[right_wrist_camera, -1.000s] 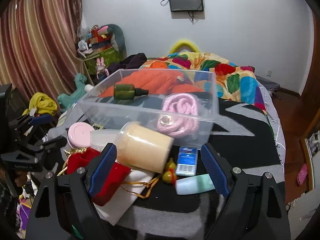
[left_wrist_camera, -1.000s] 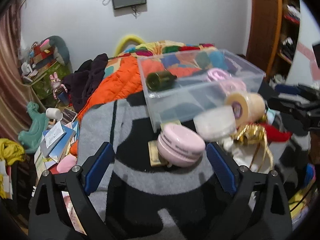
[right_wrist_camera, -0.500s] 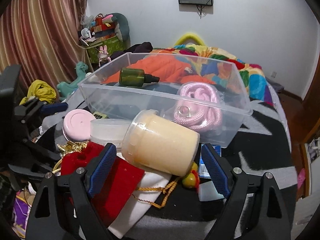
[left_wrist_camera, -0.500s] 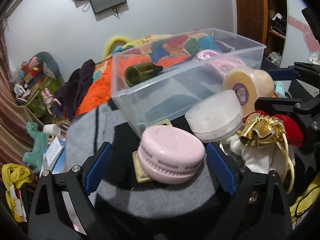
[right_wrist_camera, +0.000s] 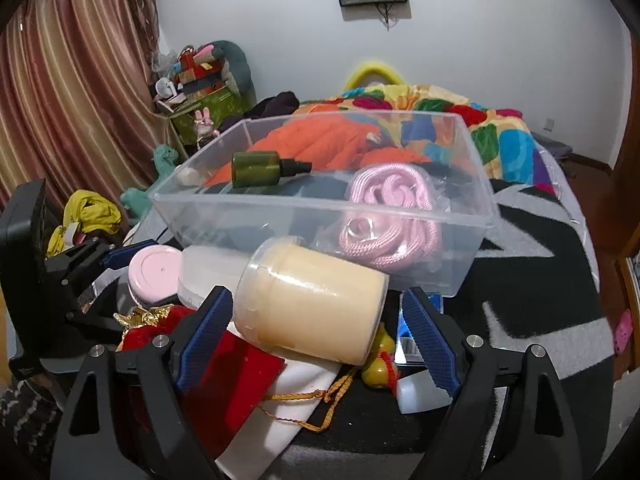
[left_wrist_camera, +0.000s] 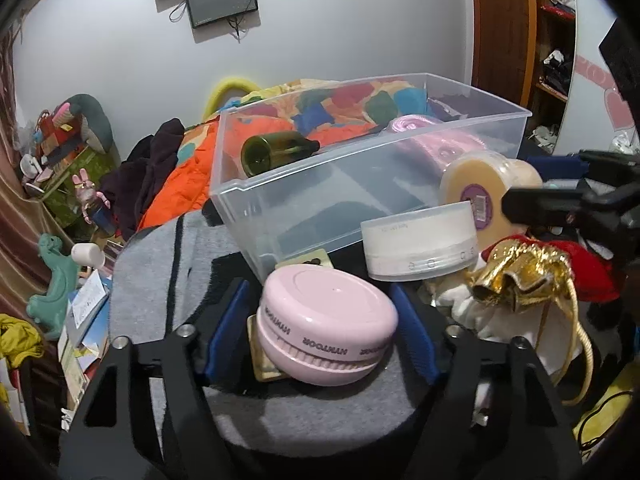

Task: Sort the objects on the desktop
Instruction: 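Grasp the pink round container with left tool while right tool grasps the cream jar, then carry the pink container with left tool while right tool carries the jar over the box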

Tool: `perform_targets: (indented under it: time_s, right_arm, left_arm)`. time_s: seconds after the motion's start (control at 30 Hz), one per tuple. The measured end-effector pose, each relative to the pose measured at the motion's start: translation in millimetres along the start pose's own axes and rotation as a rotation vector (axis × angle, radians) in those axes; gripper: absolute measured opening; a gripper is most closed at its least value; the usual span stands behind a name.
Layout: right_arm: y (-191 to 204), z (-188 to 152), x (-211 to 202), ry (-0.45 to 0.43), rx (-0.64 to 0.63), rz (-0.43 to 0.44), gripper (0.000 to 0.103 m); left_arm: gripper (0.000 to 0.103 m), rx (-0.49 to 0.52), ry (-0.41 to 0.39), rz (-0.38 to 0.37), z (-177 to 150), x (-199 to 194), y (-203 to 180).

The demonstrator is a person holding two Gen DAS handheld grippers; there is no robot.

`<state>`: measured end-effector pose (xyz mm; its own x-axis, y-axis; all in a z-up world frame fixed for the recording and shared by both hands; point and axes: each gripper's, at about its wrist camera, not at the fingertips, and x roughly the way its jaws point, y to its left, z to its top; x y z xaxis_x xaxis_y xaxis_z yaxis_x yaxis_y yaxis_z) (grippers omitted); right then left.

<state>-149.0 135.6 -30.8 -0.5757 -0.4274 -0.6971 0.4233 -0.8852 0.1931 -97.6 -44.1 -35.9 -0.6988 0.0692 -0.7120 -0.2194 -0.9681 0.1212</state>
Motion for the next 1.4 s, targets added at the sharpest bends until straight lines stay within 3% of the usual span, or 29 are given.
perform_targets:
  time_s: [0.1, 0.9, 1.4]
  right_arm:
    - [3, -2, 8, 0.017, -0.006, 0.002, 0.075]
    - [-10, -12, -36, -0.080, 0.020, 0.036, 0.067]
    - [-28, 7, -67, -0.169, 0.044, 0.045, 0.066]
  left_arm:
    - [0.065, 0.003, -0.012, 0.009, -2, -2, -3]
    - [0.065, -0.137, -0.104, 0.007, -10, -34, 18]
    - [0.065, -0.179, -0.219, -0.030, 24, -72, 26]
